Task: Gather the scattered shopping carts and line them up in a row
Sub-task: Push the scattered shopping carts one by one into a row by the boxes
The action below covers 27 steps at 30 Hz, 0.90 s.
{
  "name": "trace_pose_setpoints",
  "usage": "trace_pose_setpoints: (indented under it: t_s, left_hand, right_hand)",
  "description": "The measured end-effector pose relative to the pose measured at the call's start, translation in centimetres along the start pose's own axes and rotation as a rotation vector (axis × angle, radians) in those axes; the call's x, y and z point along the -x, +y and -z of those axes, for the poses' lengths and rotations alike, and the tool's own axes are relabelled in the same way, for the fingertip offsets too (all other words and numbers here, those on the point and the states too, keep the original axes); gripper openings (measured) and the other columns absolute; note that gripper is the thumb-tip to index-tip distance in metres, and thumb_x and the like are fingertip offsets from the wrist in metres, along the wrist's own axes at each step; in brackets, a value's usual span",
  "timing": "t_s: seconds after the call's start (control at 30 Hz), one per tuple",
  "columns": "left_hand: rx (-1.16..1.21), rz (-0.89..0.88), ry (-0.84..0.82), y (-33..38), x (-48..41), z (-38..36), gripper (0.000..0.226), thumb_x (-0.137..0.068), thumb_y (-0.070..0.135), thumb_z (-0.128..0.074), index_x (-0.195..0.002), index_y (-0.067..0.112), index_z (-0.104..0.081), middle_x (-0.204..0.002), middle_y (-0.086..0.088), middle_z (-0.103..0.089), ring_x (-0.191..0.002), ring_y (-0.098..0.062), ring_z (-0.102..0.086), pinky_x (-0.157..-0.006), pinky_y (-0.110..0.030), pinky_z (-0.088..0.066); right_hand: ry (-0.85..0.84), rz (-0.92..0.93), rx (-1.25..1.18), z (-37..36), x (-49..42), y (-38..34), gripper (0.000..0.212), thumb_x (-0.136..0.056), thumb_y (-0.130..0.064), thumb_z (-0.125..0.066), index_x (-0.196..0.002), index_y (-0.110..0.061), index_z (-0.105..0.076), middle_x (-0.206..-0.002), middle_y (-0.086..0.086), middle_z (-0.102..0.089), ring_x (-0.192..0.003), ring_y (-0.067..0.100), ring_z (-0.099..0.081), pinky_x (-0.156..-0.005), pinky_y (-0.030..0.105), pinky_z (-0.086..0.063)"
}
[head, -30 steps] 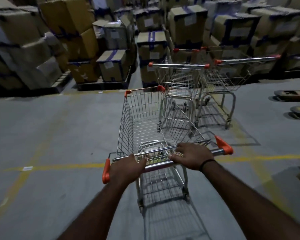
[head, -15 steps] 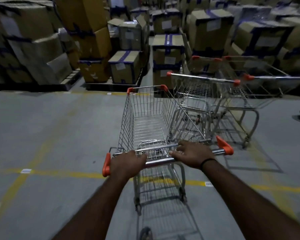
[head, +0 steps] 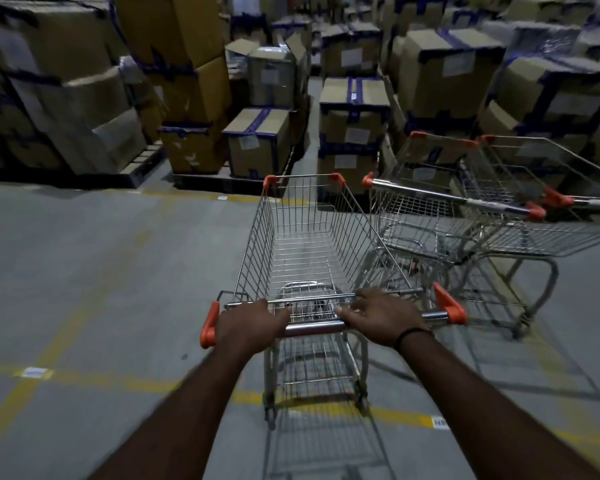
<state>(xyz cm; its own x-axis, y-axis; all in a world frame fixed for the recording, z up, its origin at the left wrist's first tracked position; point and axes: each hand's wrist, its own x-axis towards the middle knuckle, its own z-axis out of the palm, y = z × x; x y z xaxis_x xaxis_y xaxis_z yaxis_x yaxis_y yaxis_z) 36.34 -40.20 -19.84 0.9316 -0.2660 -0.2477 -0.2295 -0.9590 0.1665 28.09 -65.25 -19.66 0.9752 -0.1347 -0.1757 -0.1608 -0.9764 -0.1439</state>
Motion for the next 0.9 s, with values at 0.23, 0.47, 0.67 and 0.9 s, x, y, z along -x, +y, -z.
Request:
trace_pose_setpoints:
  t_s: [0.23, 0.47, 0.67, 0.9]
  left_hand:
    - [-0.010, 0.018, 0.015, 1.1, -8.2, 1.8, 0.078, -0.089, 0.076, -0.026, -0.134, 0.022, -0.060, -0.133, -0.008, -0.064, -0.121, -0.029, -0.059, -0.093, -0.038, -0.043]
    - [0.011, 0.071, 0.025, 2.1, -16.2, 4.0, 0.080, -0.089, 0.078, -0.029, -0.143, 0.025, -0.054, -0.141, -0.005, -0.061, -0.128, -0.026, -0.056, -0.099, -0.036, -0.043]
    - [-0.009, 0.121, 0.006, 3.1, -22.4, 5.7, 0.074, -0.090, 0.075, -0.031, -0.145, 0.031, -0.051, -0.143, -0.004, -0.059, -0.130, -0.025, -0.054, -0.102, -0.036, -0.040]
    - [0.004, 0.115, 0.004, 3.7, -27.9, 7.1, 0.071, -0.091, 0.071, -0.033, -0.145, 0.029, -0.050, -0.143, -0.004, -0.059, -0.129, -0.024, -0.055, -0.101, -0.036, -0.039]
  right_hand:
    - [0.032, -0.015, 0.008, 1.2, -8.8, 1.7, 0.093, -0.074, -0.093, -0.007, -0.112, -0.038, -0.072, -0.146, -0.012, -0.051, -0.126, 0.020, -0.055, -0.098, 0.044, -0.045]
    - [0.072, -0.010, -0.016, 2.1, -17.5, 3.2, 0.100, -0.074, -0.094, -0.005, -0.108, -0.029, -0.073, -0.132, -0.007, -0.060, -0.110, 0.023, -0.061, -0.088, 0.042, -0.048]
    - [0.062, 0.096, 0.009, 4.2, -22.9, 4.9, 0.085, -0.087, -0.083, -0.009, -0.125, -0.032, -0.065, -0.149, -0.004, -0.047, -0.129, 0.022, -0.050, -0.089, 0.040, -0.042]
    - [0.095, 0.137, -0.005, 4.7, -28.8, 6.1, 0.083, -0.089, -0.079, -0.007, -0.126, -0.031, -0.063, -0.140, -0.002, -0.053, -0.127, 0.022, -0.051, -0.090, 0.041, -0.048]
